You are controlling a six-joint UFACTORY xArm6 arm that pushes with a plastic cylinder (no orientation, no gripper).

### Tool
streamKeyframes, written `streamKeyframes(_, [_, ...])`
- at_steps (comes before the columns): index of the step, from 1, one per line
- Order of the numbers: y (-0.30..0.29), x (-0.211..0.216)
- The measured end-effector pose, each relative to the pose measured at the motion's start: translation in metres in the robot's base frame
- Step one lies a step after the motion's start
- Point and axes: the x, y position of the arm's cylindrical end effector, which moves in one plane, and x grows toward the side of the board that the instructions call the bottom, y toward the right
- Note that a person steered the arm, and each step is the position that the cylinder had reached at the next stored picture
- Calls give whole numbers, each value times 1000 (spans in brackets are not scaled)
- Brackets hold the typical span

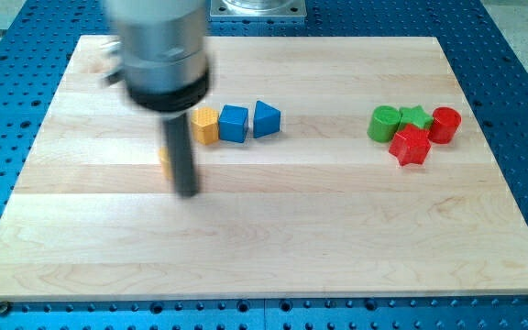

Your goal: Move the heart to the bottom left of the board

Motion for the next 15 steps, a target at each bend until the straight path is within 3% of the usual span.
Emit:
streamKeyframes(1, [-9,2])
streamKeyframes(2, [44,20])
streamKeyframes(3, [103,-16])
streamKeyframes(4, [97,-32])
streamKeyframes(5, [35,-33])
streamKeyframes(6, [46,-56])
streamKeyframes(7, [-17,-53])
streamKeyframes(9, [-37,-92])
streamKeyframes(10, [-99,-69])
streamKeyframes(11, [-126,-20])
streamKeyframes(12, [-113,-54])
streamKeyframes(13, [-168,-59])
streamKeyframes(15, [-139,-1])
